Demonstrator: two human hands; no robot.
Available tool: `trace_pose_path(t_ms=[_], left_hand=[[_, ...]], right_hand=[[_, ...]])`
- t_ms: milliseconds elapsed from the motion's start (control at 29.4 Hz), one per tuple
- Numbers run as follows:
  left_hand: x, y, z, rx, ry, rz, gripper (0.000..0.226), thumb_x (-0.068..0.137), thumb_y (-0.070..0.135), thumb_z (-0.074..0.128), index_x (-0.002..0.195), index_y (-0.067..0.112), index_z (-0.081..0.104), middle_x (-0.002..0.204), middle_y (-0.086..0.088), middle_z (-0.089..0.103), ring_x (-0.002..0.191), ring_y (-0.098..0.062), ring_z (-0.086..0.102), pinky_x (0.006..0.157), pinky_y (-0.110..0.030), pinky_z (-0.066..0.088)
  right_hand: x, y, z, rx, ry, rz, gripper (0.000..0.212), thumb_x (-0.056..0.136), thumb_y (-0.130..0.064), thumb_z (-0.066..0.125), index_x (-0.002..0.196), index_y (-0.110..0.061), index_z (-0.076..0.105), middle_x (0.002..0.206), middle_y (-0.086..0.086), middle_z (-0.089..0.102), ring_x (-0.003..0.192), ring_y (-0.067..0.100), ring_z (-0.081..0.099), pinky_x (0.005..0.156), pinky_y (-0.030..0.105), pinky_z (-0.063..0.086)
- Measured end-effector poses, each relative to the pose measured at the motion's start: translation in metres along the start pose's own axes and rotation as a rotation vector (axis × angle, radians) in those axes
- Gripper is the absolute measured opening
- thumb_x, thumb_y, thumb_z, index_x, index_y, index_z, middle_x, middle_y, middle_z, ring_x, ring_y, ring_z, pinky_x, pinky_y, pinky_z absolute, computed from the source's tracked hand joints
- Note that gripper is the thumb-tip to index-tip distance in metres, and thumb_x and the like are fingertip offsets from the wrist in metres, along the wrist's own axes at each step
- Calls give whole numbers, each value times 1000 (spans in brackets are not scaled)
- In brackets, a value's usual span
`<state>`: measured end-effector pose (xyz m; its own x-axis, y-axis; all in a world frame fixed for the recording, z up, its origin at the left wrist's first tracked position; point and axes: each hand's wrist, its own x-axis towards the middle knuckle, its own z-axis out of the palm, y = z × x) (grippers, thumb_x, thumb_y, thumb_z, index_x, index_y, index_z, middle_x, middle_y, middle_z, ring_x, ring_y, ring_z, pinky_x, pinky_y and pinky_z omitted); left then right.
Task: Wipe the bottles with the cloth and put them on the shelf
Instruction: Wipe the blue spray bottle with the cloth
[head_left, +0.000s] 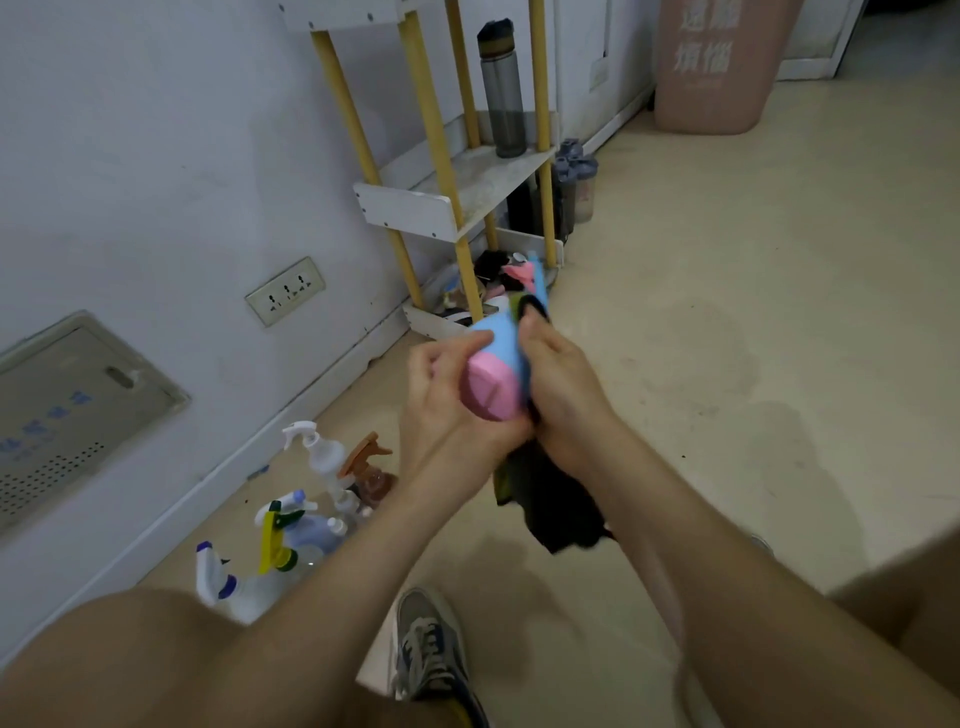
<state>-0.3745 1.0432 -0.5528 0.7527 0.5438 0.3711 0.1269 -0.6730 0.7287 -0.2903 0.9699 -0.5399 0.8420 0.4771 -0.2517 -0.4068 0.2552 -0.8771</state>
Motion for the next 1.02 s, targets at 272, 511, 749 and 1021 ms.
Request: trace_pose_path(t_ms=[272, 511, 749, 1021], left_hand=[[-3, -5, -3, 472, -195, 576, 74, 57, 20, 83, 122, 34, 50, 140, -21, 45, 119, -43, 49, 87, -43, 47], [14, -12, -11, 550, -105, 736, 45, 74, 22, 69, 116, 30, 53, 137, -25, 50, 118, -50, 48, 94, -50, 44], [-11, 24, 8, -145, -50, 128, 64, 55, 29, 77, 111, 51, 54, 135, 9, 43, 116, -11, 50, 88, -18, 49], [22, 35, 15, -1127, 48, -726, 51, 80, 42, 63, 125, 18, 60, 117, -9, 69, 100, -22, 68, 82, -36, 56]], right_hand=[[-2, 1, -25, 95, 56, 142, 32, 94, -42, 60, 103, -13, 70, 103, 14, 72, 91, 28, 72, 87, 51, 58], [-10, -10, -20, 189, -108, 138, 32, 98, -36, 58, 110, -11, 72, 102, 11, 75, 87, 22, 74, 74, 37, 61], [3, -10, -33, 478, 48, 95, 37, 93, -44, 61, 104, -11, 71, 101, 16, 74, 88, 33, 72, 87, 50, 57], [-20, 5, 5, 112, -72, -265, 26, 97, -24, 59, 109, -44, 70, 143, 1, 50, 125, 16, 57, 106, 39, 48]])
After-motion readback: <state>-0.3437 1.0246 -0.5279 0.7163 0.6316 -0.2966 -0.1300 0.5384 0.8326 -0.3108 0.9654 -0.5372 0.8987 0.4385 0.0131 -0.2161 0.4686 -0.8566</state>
